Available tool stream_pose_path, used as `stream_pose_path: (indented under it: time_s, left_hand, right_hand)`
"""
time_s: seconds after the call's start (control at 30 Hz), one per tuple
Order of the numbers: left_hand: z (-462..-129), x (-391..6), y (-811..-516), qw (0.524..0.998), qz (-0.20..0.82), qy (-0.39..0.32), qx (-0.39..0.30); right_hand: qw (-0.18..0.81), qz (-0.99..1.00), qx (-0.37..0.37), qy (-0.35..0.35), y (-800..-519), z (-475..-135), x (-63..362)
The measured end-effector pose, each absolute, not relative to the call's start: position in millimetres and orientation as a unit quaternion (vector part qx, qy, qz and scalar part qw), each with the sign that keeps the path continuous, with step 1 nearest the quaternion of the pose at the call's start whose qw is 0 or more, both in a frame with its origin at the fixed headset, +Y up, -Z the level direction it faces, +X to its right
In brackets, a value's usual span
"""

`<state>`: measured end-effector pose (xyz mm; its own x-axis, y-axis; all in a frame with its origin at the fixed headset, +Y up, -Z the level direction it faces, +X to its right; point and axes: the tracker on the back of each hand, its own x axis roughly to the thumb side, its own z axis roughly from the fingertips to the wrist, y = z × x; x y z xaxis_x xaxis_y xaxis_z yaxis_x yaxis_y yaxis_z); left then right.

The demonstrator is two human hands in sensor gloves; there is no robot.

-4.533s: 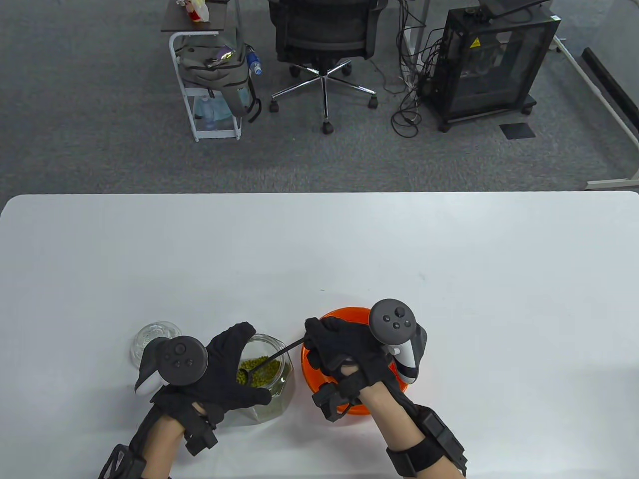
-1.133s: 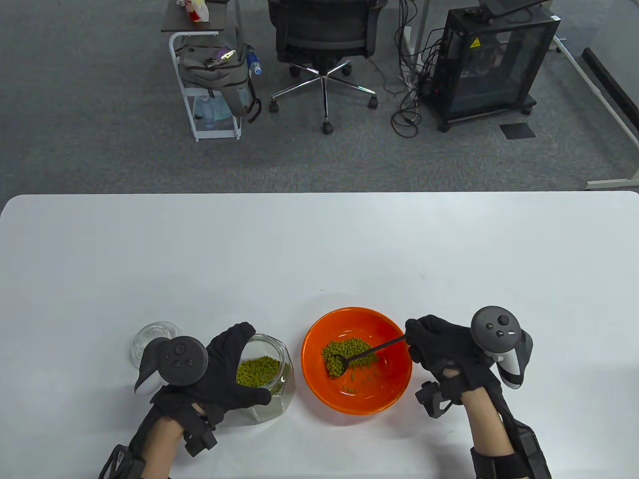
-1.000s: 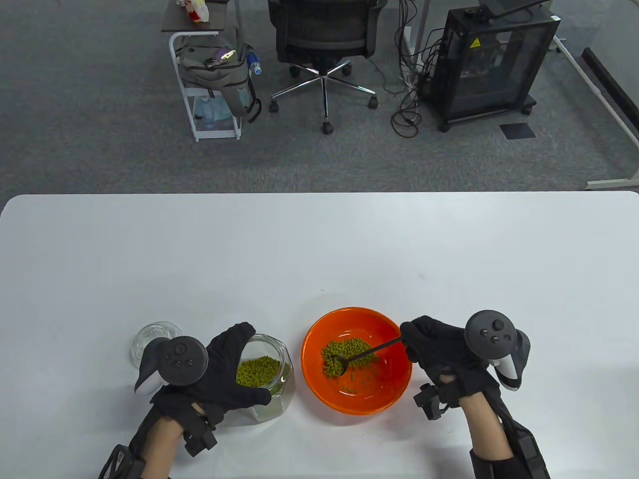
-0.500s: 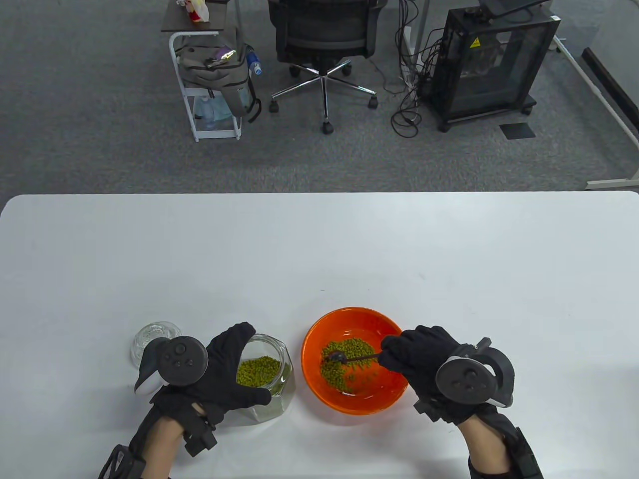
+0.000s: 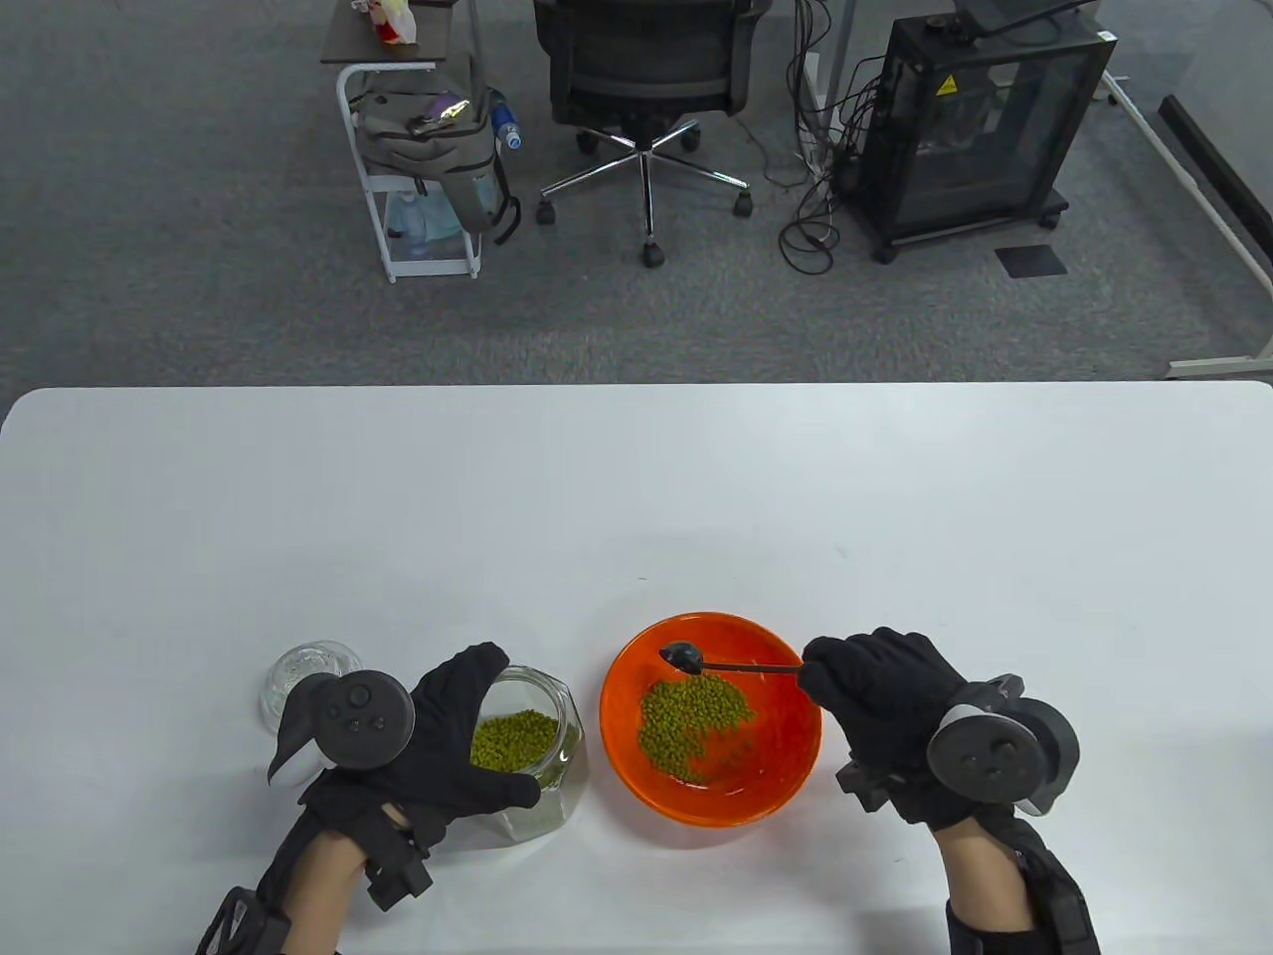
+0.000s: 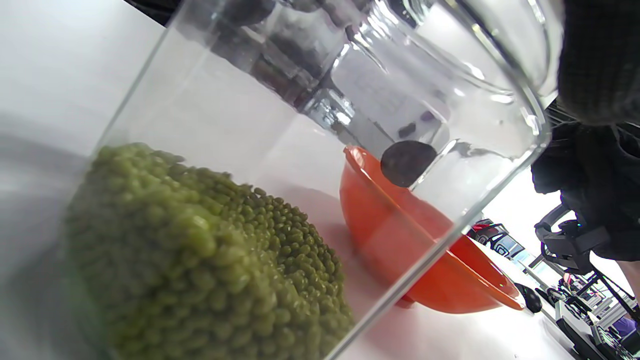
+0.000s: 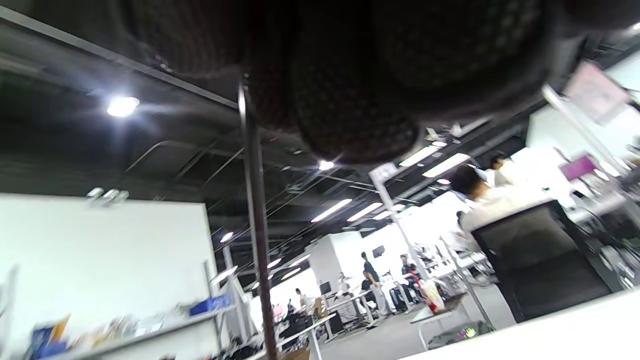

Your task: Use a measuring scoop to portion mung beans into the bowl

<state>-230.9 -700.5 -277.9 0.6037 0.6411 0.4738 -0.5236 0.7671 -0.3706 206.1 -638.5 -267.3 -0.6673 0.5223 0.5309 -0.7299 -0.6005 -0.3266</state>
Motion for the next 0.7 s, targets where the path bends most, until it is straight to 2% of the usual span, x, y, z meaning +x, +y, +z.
stream_pose_path:
  time_s: [0.07, 0.3, 0.43, 0.57, 0.7]
  left_hand:
    - [-278, -231, -700, 0.890, 0.328, -0.302, -0.096]
    - [-278, -231, -700, 0.890, 0.328, -0.302, -0.096]
    - [-278, -231, -700, 0.890, 0.327, -0.303, -0.096]
    - [-278, -231, -700, 0.890, 0.327, -0.303, -0.096]
    - [-278, -231, -700, 0.890, 0.328, -0.303, -0.097]
  right_hand:
    - [0.393, 0.869, 0.153, -0.257, -643, -273, 214]
    - [0.522, 0.840, 0.003, -0.149, -671, -293, 246]
    - [0.611, 0.786, -0.048, -0.083, -686, -298, 254]
    - [0.667, 0.742, -0.046, -0.043, -692, -300, 250]
    - [0.675, 0.737, -0.008, -0.036, -681, -299, 232]
